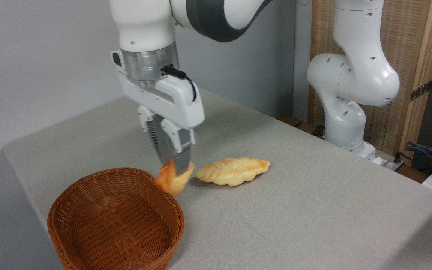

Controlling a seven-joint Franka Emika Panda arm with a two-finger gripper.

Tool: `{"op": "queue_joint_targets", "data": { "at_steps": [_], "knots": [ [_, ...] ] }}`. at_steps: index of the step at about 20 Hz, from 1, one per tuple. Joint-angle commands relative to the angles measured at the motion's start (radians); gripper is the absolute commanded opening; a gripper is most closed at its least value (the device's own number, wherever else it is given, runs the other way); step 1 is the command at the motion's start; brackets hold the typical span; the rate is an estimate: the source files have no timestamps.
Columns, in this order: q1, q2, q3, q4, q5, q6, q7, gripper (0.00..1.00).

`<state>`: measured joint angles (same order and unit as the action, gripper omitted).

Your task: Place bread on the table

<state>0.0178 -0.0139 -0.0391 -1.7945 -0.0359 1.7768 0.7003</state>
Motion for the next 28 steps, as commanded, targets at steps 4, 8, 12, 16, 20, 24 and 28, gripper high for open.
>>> {"op": "queue_joint_targets", "data": {
  "at_steps": [4, 8, 12, 16, 20, 24, 28],
  "knots": [
    [-0.004, -0.023, 0.011, -0.106, -0.006, -0.122, 0.044, 0.83],
    [-0.009, -0.014, 0.008, -0.14, 0.002, -0.112, 0.053, 1.0],
    [-0.009, -0.018, 0.005, -0.132, 0.002, -0.103, 0.056, 1.0],
    [-0.012, -0.029, -0.002, -0.083, -0.001, -0.056, 0.056, 1.0],
    [-0.012, -0.029, -0.002, -0.031, 0.005, -0.004, 0.056, 1.0],
    [-0.012, -0.029, -0.002, -0.008, -0.002, 0.047, 0.056, 1.0],
    [-0.012, -0.02, 0.001, -0.009, -0.007, 0.059, 0.054, 1.0]
  ]
}}
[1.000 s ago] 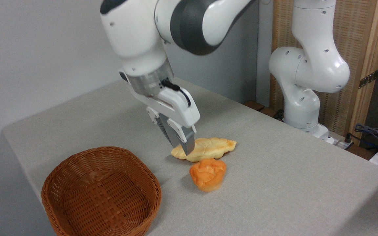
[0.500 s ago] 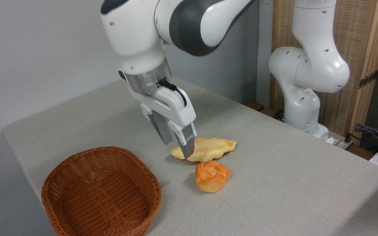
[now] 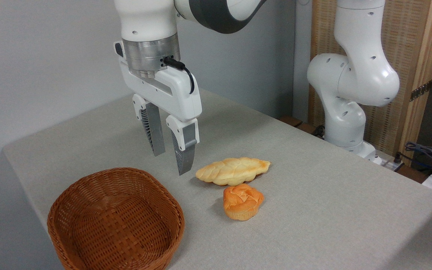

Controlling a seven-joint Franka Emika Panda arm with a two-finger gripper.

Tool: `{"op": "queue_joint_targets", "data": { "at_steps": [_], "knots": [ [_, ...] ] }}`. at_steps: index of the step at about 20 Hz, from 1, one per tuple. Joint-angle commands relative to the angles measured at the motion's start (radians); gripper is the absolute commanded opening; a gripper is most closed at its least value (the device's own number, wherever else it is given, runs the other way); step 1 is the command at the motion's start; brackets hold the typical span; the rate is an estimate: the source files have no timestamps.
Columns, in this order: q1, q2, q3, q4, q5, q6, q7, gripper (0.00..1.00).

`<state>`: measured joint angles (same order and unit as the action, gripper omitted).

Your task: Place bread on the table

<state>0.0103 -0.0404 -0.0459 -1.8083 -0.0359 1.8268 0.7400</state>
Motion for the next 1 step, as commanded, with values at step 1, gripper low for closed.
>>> {"op": "queue_joint_targets", "data": {
  "at_steps": [1],
  "knots": [
    [-0.004, 0.008, 0.008, 0.004, -0.007, 0.008, 0.015, 1.0]
  ]
}}
